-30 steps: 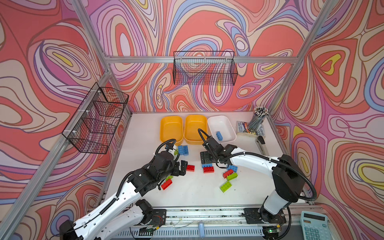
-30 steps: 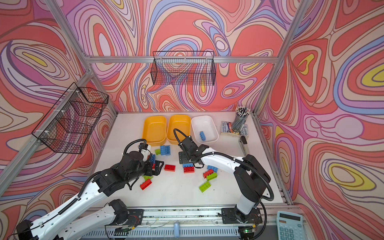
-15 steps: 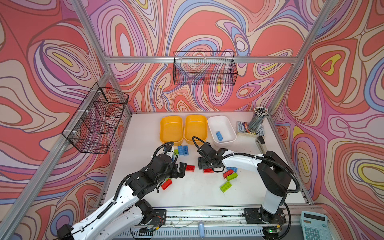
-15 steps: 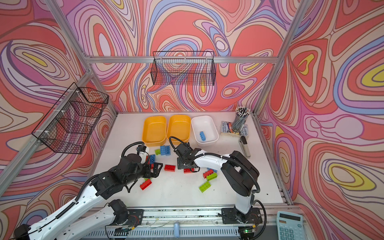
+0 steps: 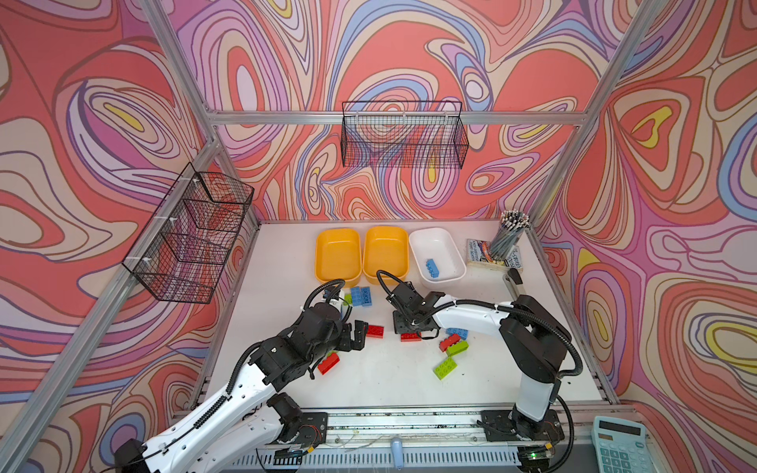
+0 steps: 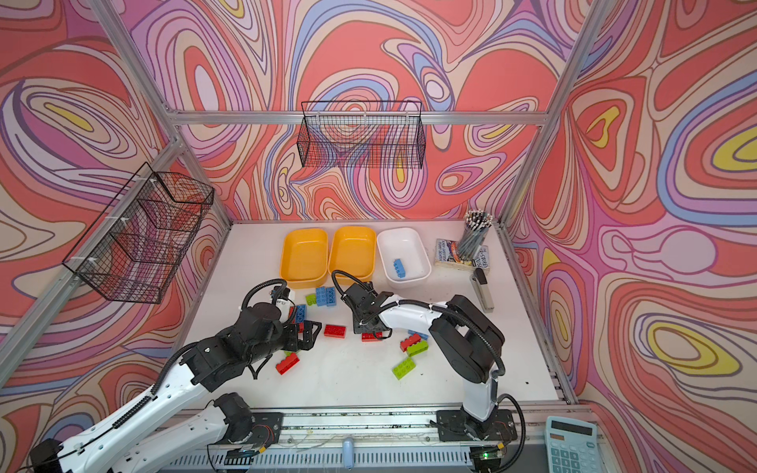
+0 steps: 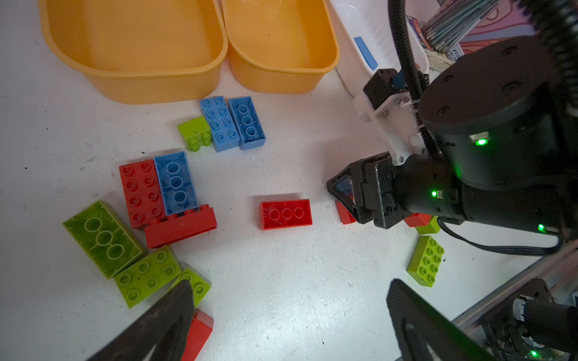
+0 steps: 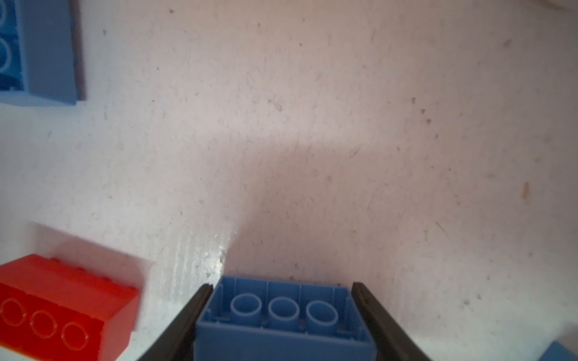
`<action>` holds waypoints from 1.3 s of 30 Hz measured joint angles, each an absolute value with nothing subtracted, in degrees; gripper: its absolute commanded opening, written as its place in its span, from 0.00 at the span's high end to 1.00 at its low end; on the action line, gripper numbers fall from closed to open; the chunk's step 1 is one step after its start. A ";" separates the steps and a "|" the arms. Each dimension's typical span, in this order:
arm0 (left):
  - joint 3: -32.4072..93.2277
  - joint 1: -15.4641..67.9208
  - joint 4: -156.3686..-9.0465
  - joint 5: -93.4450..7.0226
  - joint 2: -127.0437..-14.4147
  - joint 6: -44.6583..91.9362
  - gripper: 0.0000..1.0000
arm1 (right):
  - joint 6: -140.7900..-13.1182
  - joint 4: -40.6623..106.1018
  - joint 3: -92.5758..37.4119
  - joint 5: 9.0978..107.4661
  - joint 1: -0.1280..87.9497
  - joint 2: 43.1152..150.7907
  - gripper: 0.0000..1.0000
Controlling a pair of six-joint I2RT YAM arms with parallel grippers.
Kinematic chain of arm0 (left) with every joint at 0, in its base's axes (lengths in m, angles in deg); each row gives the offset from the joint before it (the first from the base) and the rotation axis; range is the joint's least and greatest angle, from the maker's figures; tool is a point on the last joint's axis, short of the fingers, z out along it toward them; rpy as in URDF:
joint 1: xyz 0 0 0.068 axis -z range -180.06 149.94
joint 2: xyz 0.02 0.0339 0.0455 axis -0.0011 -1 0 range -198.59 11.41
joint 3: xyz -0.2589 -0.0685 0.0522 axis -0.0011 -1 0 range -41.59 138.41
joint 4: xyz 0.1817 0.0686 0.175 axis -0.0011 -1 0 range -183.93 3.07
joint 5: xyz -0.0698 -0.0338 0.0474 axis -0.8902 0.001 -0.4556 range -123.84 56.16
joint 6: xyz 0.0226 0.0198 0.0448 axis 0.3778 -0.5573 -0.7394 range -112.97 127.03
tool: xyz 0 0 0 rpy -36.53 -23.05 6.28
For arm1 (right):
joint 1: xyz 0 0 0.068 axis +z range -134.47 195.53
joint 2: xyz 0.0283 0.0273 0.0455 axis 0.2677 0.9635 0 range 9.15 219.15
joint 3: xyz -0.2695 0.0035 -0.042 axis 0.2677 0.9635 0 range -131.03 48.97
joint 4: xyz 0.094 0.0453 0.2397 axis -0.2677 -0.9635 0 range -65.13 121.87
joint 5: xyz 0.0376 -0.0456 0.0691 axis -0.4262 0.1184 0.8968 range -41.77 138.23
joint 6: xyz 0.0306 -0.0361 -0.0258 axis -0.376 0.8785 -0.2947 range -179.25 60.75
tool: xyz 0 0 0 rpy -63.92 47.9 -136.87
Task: Sort the legos into containers by color
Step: 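Move the right gripper to a blue brick on a red brick and grasp it, then carry the blue brick with the right gripper into the white tray and release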
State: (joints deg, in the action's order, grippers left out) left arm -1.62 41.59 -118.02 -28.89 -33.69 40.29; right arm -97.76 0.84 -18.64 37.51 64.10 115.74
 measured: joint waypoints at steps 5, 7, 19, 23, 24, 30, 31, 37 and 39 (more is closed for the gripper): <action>-1.49 41.59 -117.95 -28.91 -35.57 40.24 0.00 | -95.53 -2.81 -24.35 35.32 63.51 115.56 0.49; -1.12 41.59 -117.60 -29.11 -36.86 40.09 0.00 | -93.97 -3.66 -27.39 34.67 62.27 115.19 0.49; 5.92 41.59 -113.30 -30.86 -47.90 38.91 0.00 | -83.24 -2.35 -45.79 33.31 40.56 120.41 0.48; 7.38 41.59 -113.14 -30.83 -50.82 38.76 0.00 | -81.30 -1.36 -54.10 34.89 36.85 129.86 0.47; 7.51 41.59 -112.99 -30.83 -51.37 38.76 0.00 | -80.93 -1.43 -56.24 35.50 36.19 132.59 0.46; 7.51 41.59 -112.80 -30.66 -52.35 38.78 0.00 | -79.50 -2.94 -66.86 37.64 34.16 144.98 0.25; 7.56 41.59 -112.77 -30.57 -52.53 38.78 0.00 | -79.31 -3.33 -68.00 37.77 34.05 146.07 0.21; 9.68 41.59 -112.64 -30.57 -55.50 38.50 0.00 | -78.37 -4.23 -69.13 38.80 33.96 146.60 0.13; 10.02 41.59 -112.40 -30.59 -55.83 38.52 0.00 | -78.37 -3.90 -66.05 38.93 33.99 143.87 0.13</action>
